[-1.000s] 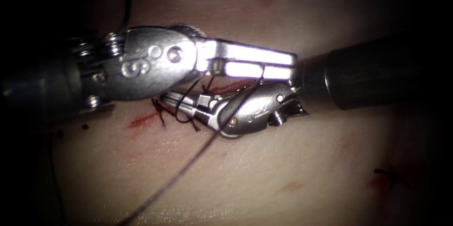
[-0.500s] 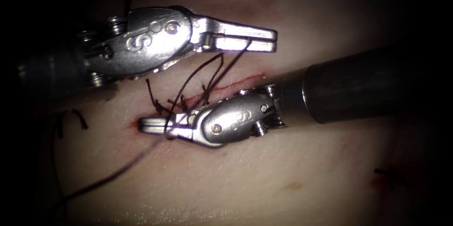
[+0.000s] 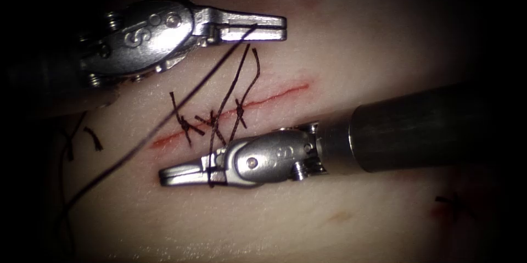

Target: Wound Closure

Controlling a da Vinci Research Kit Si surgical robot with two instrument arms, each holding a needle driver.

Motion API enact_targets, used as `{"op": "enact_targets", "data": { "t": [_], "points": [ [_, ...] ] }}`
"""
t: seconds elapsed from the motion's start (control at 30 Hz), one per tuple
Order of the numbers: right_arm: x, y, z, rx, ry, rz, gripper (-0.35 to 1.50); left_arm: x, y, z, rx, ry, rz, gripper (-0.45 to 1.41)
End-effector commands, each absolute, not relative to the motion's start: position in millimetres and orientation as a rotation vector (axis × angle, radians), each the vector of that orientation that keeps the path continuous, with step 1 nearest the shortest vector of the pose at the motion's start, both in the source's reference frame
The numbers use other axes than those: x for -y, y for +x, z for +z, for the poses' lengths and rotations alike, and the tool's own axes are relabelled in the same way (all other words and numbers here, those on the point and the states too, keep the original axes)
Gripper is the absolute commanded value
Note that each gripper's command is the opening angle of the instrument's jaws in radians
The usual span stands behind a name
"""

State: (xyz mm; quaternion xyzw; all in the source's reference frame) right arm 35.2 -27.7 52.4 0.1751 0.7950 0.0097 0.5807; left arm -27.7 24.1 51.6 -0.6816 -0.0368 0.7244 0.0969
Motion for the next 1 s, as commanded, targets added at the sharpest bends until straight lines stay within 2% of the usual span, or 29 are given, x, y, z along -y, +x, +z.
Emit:
{"op": "enact_targets", "data": {
  "t": [0.03, 0.07, 0.1, 0.17, 0.2, 0.23, 0.3, 0.47, 0.57, 0.73, 0.87, 1.0],
  "points": [
    [28.5, 35.4, 52.5, -1.873, 0.429, 0.031, -0.35, -24.6, -28.0, 52.6, 0.090, -2.024, 2.140, -0.45],
    [28.5, 35.2, 52.4, -1.872, 0.450, 0.051, -0.33, -24.6, -27.8, 53.0, 0.082, -2.024, 2.138, -0.45],
    [28.4, 35.1, 52.3, -1.873, 0.467, 0.067, -0.18, -24.6, -27.7, 53.4, 0.073, -2.023, 2.137, -0.45],
    [28.3, 34.9, 52.3, -1.876, 0.486, 0.072, -0.08, -24.5, -27.5, 54.5, 0.053, -2.021, 2.138, -0.45],
    [28.2, 34.6, 52.2, -1.877, 0.504, 0.091, 0.05, -24.1, -27.4, 55.6, 0.035, -2.016, 2.150, -0.45],
    [28.2, 34.6, 52.2, -1.877, 0.504, 0.091, 0.05, -24.1, -27.4, 55.6, 0.035, -2.016, 2.150, -0.45],
    [28.0, 34.4, 52.3, -1.880, 0.529, 0.115, 0.21, -23.4, -27.2, 57.3, 0.007, -1.999, 2.164, -0.45],
    [27.7, 33.8, 52.2, -1.881, 0.541, 0.140, 0.32, -22.7, -26.9, 59.4, -0.017, -1.966, 2.189, -0.45],
    [27.6, 33.5, 52.1, -1.887, 0.567, 0.176, 0.57, -22.3, -26.5, 61.0, -0.028, -1.944, 2.193, -0.45],
    [27.5, 33.5, 51.5, -1.908, 0.612, 0.210, 0.86, -21.5, -26.3, 63.2, -0.026, -1.918, 2.178, -0.45],
    [27.4, 33.5, 51.2, -1.926, 0.646, 0.221, 0.91, -20.8, -26.3, 64.3, -0.027, -1.909, 2.165, -0.45],
    [27.2, 33.3, 51.1, -1.939, 0.666, 0.236, 0.86, -20.4, -26.0, 64.7, -0.035, -1.919, 2.153, -0.45]
  ]
}}
